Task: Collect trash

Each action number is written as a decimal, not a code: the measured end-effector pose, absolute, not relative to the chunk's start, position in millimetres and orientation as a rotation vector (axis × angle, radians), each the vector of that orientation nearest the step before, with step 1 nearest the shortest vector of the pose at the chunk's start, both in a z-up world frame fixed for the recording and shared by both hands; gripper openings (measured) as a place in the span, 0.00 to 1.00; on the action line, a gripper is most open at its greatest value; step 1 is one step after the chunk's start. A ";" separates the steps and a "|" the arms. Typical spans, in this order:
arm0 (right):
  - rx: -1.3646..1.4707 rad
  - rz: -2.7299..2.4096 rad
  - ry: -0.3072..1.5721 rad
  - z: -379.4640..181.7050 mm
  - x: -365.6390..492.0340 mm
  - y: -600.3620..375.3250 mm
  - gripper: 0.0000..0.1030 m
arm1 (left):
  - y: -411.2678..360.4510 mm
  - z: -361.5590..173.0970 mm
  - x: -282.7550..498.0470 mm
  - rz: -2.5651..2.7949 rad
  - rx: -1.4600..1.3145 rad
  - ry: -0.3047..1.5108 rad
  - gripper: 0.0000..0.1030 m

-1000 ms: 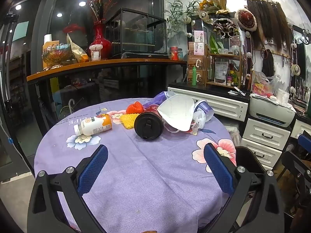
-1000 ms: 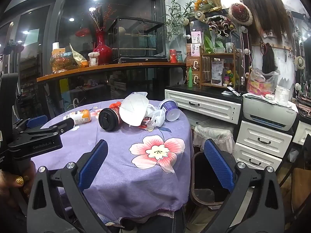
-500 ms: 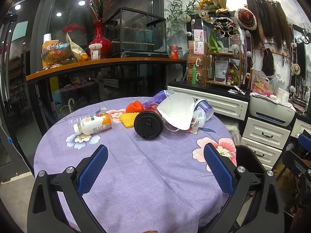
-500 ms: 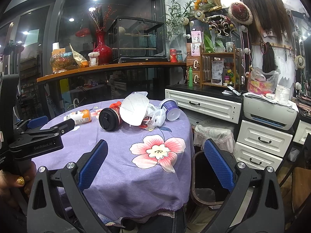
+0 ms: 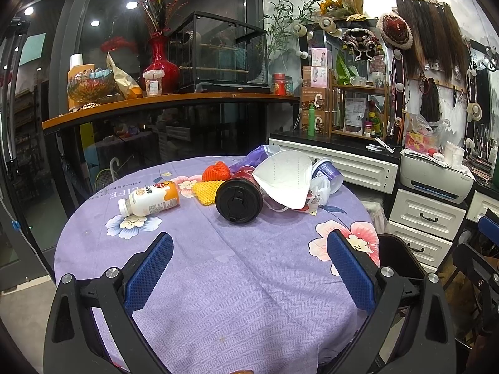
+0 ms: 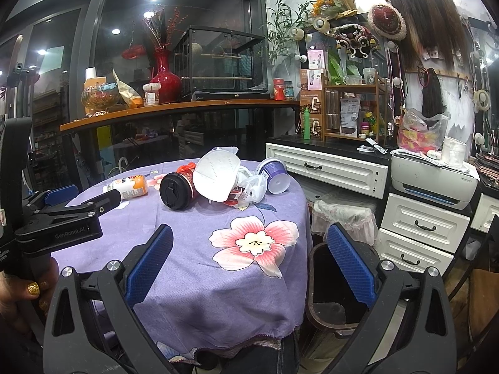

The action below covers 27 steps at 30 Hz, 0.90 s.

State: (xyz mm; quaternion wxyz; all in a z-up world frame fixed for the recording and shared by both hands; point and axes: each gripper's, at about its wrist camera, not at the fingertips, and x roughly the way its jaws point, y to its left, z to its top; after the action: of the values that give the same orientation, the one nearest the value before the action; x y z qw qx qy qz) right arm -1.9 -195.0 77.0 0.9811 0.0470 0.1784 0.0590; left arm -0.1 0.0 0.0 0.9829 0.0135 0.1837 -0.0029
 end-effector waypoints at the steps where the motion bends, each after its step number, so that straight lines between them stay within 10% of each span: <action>1: 0.095 0.118 0.360 77.3 -2.1 -195.1 0.95 | -0.1 0.0 0.0 -0.006 0.028 0.370 0.95; 27: 0.096 0.119 0.362 82.0 -2.4 -196.7 0.95 | 0.0 0.1 0.1 -0.006 0.027 0.370 0.95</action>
State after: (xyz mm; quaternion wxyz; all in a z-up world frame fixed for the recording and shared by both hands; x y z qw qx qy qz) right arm -2.4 -196.7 82.0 0.9808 0.0475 0.1797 0.0589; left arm 0.1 0.0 0.1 0.9828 0.0136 0.1841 -0.0030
